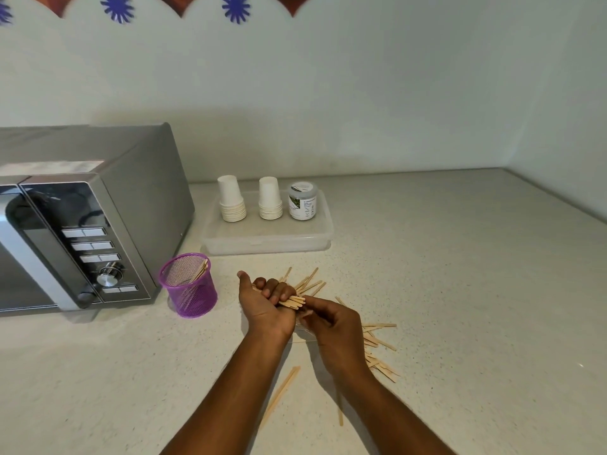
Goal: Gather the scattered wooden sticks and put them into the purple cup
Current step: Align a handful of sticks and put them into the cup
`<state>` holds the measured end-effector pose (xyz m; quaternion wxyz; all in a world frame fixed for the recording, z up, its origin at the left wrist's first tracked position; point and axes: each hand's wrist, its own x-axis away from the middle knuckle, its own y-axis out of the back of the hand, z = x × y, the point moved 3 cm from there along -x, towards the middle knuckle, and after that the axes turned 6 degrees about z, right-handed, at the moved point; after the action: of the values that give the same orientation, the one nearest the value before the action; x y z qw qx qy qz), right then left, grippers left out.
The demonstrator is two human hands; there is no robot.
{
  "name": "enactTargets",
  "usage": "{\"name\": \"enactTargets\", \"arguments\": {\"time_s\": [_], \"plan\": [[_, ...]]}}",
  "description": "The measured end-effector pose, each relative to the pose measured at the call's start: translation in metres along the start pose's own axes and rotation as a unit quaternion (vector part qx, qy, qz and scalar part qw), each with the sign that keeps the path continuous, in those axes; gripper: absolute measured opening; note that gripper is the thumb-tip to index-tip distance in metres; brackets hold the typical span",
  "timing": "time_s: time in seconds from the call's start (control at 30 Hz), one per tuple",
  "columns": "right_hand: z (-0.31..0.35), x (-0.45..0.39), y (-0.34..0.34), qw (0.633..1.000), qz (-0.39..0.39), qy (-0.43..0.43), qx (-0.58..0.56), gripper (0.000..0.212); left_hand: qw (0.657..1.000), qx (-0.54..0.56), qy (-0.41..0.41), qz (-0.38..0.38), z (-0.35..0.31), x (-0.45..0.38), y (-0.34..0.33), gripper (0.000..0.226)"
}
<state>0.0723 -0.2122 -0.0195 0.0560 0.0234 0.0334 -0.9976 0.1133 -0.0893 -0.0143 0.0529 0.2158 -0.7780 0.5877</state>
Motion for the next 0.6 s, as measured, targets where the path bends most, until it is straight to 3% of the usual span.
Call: {"name": "enactTargets", "arguments": {"time_s": [0.13, 0.3, 0.47, 0.53, 0.6], "plan": [[-0.003, -0.002, 0.004, 0.999, -0.015, -0.012, -0.030, 0.021, 1.000, -0.005, 0.004, 0.006, -0.001, -0.003, -0.001, 0.057], [-0.008, -0.001, -0.003, 0.989, -0.014, -0.092, -0.111, 0.022, 1.000, -0.005, -0.006, 0.004, -0.002, -0.006, -0.001, 0.056], [-0.009, 0.000, 0.003, 0.996, -0.021, -0.058, 0.069, 0.016, 0.999, -0.044, 0.000, 0.013, -0.004, -0.012, 0.006, 0.051], [-0.008, -0.003, 0.004, 0.996, -0.035, -0.046, 0.071, 0.016, 0.998, -0.055, 0.006, 0.022, -0.002, -0.010, 0.010, 0.049], [-0.008, -0.007, 0.000, 0.996, -0.040, -0.077, 0.004, 0.011, 0.997, -0.064, 0.005, 0.042, 0.003, -0.004, 0.010, 0.050]]}}
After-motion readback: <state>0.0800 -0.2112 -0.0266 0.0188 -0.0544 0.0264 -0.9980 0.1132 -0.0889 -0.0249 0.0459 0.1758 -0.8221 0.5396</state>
